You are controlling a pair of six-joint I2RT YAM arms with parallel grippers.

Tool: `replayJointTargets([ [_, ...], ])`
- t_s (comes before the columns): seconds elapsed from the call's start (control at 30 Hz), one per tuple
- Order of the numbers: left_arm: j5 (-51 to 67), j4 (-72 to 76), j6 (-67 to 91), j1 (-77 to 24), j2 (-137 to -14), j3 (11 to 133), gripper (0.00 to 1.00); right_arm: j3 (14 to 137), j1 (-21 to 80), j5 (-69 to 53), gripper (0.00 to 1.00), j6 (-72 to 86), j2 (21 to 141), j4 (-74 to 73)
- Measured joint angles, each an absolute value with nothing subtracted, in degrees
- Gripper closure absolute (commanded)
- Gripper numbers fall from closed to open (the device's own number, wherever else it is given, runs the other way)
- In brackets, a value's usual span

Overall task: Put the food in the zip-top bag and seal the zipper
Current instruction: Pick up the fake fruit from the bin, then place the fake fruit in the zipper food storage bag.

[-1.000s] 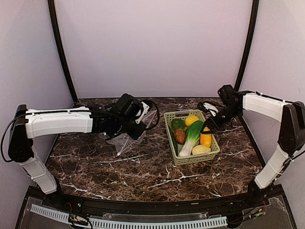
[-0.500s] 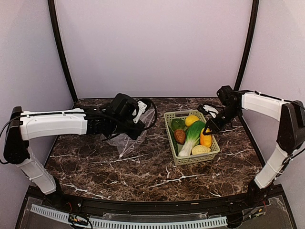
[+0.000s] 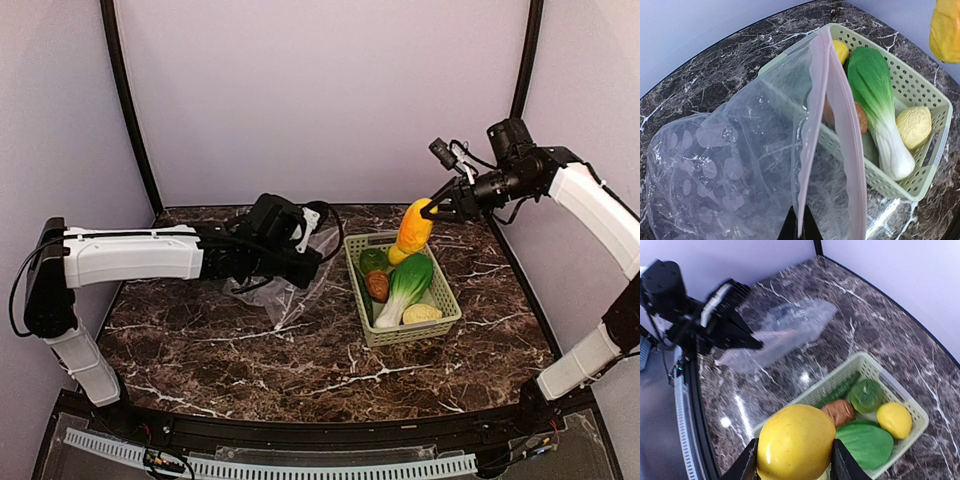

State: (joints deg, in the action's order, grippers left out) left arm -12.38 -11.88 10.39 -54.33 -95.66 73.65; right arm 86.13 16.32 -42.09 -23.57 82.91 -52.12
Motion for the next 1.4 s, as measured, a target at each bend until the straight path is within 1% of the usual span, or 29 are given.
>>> replayJointTargets([
  [0.13, -10.7, -9.0, 16.4, -54.3, -98.4, 76.9, 0.99, 87.9, 16.9, -50.9, 0.86, -19.0, 82.7, -48.9],
  [0.27, -10.0, -6.5, 22.0, -54.3, -101.3, 80.5, 0.99, 88.0, 18.0, -56.1, 0.85, -13.4, 82.7, -43.3],
  [0.57, -9.0, -4.1, 30.7, -54.3, -103.7, 84.8, 0.99, 88.1, 20.7, -60.9, 0.85, -2.5, 83.7, -29.7],
  [0.73, -8.3, -2.9, 32.9, -54.3, -103.7, 85.1, 0.99, 88.1, 23.2, -60.6, 0.87, 1.5, 87.3, -25.2],
  [0.93, -8.0, -3.3, 34.4, -53.9, -103.6, 84.1, 0.99, 88.2, 24.3, -59.1, 0.88, 4.2, 90.3, -23.0],
  [1.13, -7.9, -1.9, 34.7, -54.3, -101.5, 82.1, 0.99, 88.3, 25.5, -51.1, 0.88, 4.6, 92.7, -23.4],
  [1.4, -8.6, -1.3, 34.7, -54.3, -100.2, 81.0, 0.99, 88.4, 25.6, -43.6, 0.89, 4.4, 95.4, -24.6],
])
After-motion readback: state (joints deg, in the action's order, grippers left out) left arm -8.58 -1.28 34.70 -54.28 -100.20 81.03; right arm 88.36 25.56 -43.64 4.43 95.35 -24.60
